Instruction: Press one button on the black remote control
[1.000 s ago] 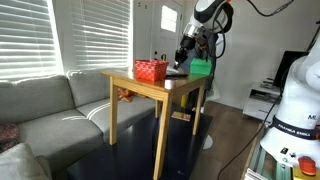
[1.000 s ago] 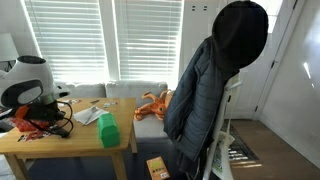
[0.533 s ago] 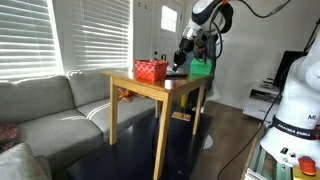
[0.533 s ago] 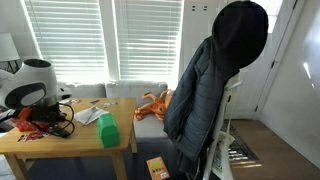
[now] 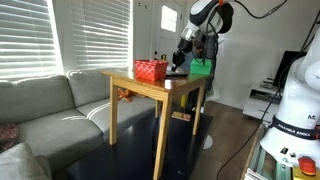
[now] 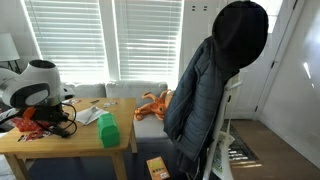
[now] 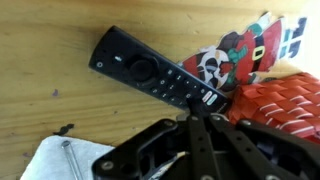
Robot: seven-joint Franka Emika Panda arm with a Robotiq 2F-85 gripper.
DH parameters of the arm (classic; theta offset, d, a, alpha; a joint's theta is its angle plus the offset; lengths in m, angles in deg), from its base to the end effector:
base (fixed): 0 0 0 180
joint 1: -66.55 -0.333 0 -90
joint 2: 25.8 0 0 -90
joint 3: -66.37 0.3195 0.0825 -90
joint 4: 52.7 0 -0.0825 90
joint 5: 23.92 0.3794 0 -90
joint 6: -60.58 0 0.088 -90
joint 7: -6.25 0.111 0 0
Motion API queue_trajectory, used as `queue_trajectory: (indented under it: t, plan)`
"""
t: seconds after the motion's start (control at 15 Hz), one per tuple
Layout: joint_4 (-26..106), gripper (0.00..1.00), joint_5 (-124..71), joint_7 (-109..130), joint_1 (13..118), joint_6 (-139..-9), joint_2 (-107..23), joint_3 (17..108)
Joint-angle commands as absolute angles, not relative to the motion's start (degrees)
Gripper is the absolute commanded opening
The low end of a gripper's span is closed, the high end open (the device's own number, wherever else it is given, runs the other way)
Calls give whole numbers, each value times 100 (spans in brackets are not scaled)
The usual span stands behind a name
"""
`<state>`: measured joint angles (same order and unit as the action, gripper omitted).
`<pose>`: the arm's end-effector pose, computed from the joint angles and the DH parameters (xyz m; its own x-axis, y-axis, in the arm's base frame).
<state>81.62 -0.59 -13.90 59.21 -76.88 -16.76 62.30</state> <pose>0.4976 0.0319 0.4203 0.9600 0.0952 0.2633 0.1653 -0.9518 -0.2585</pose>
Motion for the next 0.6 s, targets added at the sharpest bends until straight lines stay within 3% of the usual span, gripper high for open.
queue_trajectory:
  t: [0.0,0.53]
  plan:
    - [7995,0,220,-1627,5999,-7675,-1849,6273]
    - [7890,0,364,-1768,6030,-7517,-1931,6299]
